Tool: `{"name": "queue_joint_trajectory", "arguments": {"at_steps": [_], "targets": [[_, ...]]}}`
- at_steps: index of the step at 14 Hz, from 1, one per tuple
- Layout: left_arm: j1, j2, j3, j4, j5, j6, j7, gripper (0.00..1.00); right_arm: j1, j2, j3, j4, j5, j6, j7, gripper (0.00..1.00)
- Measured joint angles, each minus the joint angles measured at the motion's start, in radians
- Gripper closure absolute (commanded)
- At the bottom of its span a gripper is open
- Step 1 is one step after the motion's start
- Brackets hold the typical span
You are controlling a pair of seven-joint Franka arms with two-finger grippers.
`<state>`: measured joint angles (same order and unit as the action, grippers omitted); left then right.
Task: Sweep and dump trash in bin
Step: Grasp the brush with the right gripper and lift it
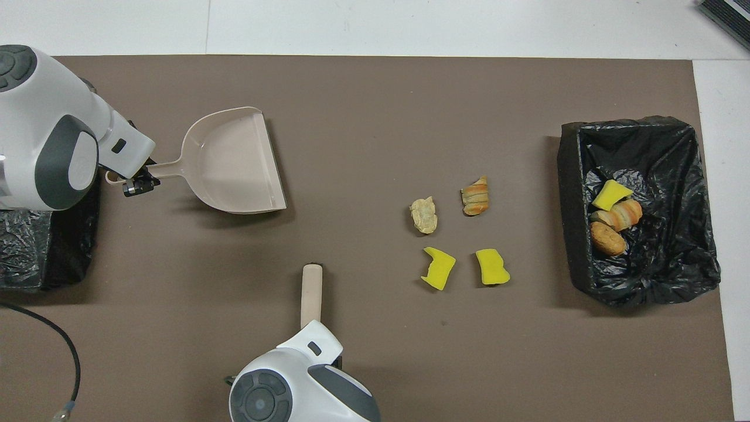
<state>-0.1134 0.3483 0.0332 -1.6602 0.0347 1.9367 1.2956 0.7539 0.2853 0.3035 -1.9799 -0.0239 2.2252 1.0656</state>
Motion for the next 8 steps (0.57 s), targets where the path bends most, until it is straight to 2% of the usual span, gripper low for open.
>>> {"name": "queue_joint_trajectory", "arguments": {"at_steps": [2,7,8], "targets": [[0.000,-0.007,0.000,-0.024,0.000,0.020,0.003,1.00,0.001,-0.007,0.000,-0.008,0.000,0.000,0.000,0.25],[0.000,-0.018,-0.001,-0.038,0.000,0.030,0.005,1.00,0.001,-0.017,-0.001,-0.011,0.000,0.000,0.004,0.93],[0.000,-0.020,-0.001,-0.038,0.000,0.031,0.006,1.00,0.001,-0.018,-0.002,-0.011,0.000,0.000,0.005,1.00]]}}
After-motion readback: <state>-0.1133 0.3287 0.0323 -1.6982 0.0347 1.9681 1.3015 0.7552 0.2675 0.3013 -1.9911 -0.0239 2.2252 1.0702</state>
